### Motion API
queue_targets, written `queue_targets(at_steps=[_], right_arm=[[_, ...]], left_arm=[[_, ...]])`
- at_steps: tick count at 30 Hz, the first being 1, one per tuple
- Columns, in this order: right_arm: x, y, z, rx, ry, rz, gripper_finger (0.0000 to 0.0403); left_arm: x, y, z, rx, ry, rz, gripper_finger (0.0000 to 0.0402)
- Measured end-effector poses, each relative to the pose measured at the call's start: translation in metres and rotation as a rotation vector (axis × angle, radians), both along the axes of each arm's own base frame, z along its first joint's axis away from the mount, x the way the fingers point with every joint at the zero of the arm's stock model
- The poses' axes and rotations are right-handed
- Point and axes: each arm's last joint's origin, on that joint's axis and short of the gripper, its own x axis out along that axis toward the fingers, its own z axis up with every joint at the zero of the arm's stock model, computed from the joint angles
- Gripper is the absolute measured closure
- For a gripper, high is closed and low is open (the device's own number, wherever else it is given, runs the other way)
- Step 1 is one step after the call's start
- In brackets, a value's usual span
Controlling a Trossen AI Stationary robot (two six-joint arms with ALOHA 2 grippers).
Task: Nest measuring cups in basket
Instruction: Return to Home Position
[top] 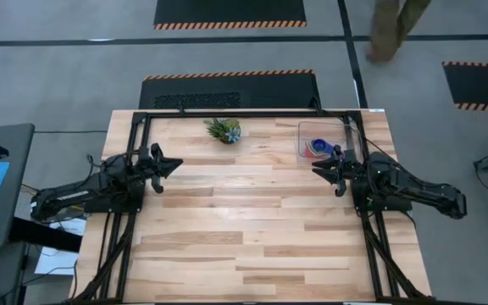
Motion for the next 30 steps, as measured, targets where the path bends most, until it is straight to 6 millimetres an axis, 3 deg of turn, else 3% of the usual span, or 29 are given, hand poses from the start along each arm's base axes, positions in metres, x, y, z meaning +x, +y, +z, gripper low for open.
queue_targets(at_steps=[22, 30], right_arm=[[0.002, 0.009, -0.002, -0.005, 0.017, 0.040, 0.0266], [0.002, 0.009, -0.004, -0.067, 0.042, 0.012, 0.0264]], left_arm=[[0.003, -0.015, -0.005, 0.035, 0.057, -0.119, 0.0402], [0.004, -0.017, -0.005, 0.157, 0.077, -0.091, 0.0402]])
